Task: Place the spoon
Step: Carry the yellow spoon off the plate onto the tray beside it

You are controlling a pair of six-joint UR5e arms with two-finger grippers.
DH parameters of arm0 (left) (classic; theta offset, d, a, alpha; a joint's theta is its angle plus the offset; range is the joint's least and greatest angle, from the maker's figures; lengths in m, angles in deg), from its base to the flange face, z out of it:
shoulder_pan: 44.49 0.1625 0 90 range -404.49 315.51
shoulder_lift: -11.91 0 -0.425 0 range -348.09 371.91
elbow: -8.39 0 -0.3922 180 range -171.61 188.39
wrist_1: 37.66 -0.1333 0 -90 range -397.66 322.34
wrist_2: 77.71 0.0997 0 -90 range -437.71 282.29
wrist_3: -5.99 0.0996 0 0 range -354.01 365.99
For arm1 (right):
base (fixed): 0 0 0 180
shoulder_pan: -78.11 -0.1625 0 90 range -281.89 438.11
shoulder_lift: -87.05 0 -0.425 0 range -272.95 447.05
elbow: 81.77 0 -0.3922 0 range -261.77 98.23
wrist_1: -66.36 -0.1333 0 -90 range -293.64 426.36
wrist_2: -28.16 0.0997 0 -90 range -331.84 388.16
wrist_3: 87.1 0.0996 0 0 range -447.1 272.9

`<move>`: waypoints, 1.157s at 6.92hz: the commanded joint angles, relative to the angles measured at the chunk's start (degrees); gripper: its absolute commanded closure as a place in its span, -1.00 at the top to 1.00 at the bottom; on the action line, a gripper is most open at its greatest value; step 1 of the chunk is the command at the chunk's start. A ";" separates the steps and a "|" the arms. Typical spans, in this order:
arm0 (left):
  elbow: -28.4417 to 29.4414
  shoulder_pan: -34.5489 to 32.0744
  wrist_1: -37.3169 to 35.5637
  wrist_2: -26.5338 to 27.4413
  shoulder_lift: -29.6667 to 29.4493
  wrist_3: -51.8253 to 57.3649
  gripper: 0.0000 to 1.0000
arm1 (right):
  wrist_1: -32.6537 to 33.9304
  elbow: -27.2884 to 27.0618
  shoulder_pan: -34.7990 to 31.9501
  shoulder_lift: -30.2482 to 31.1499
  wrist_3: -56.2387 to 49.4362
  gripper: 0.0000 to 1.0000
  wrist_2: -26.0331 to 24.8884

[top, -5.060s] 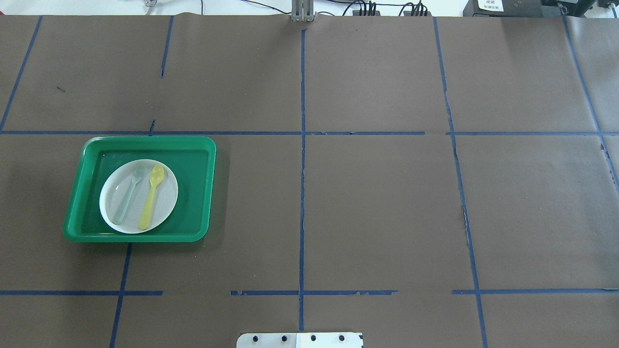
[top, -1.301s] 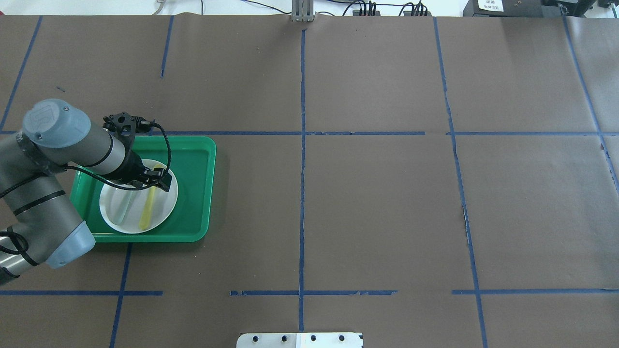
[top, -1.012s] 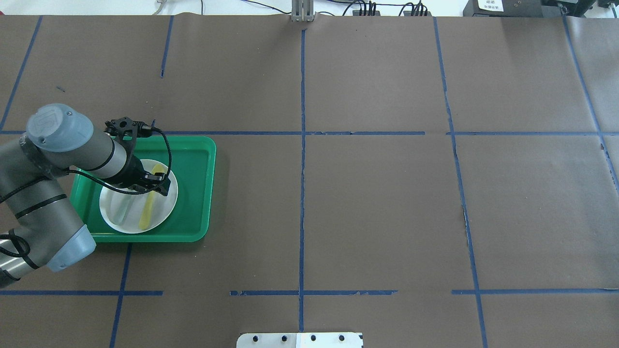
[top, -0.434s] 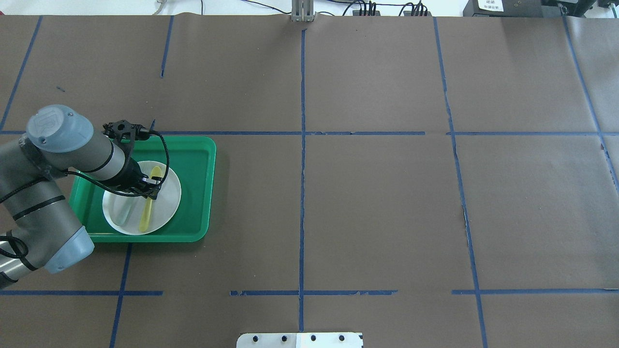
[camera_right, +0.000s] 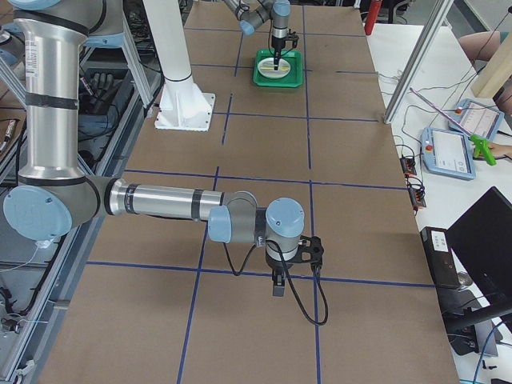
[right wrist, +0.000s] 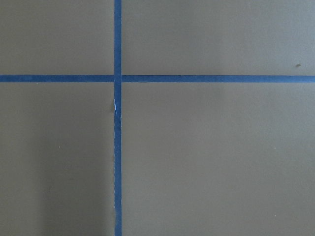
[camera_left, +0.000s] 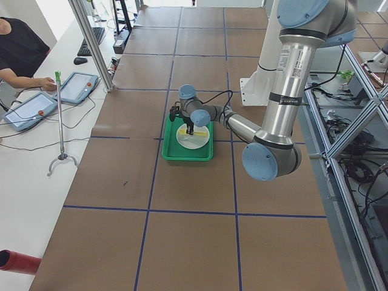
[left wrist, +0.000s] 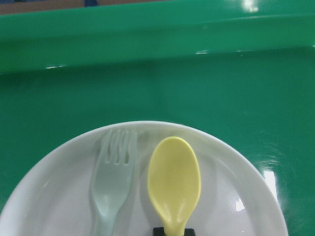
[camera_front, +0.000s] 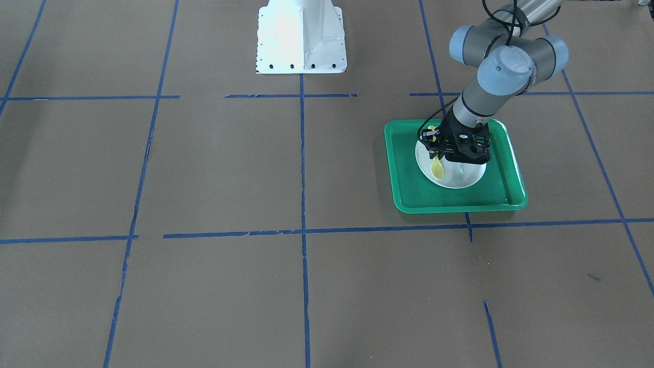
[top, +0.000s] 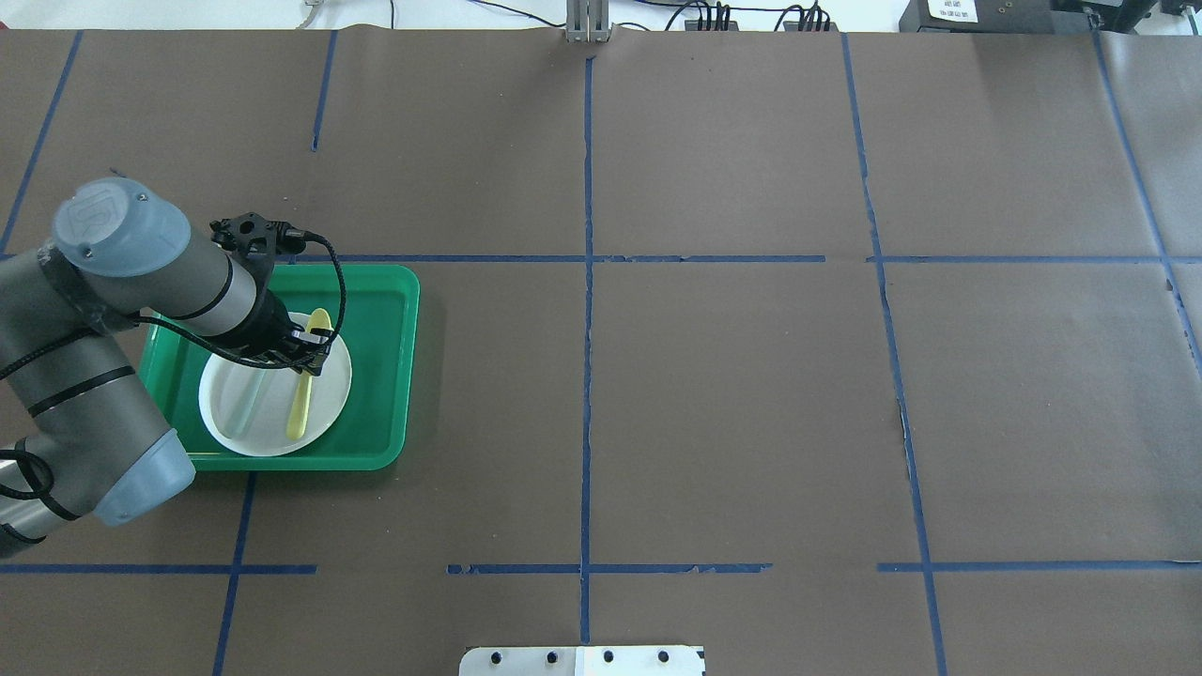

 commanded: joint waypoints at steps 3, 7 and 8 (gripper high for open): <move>7.87 1.03 -0.72 0.00 -7.56 -5.65 -1.00 | 0.00 0.09 0.00 -0.07 0.00 1.00 0.00; 8.49 2.79 -0.03 0.09 -7.57 -9.27 -0.93 | 0.00 0.00 0.00 -0.07 0.00 1.00 0.00; 8.49 2.79 0.07 0.09 -7.48 -9.09 -0.38 | 0.00 0.00 0.00 -0.07 0.00 1.00 0.00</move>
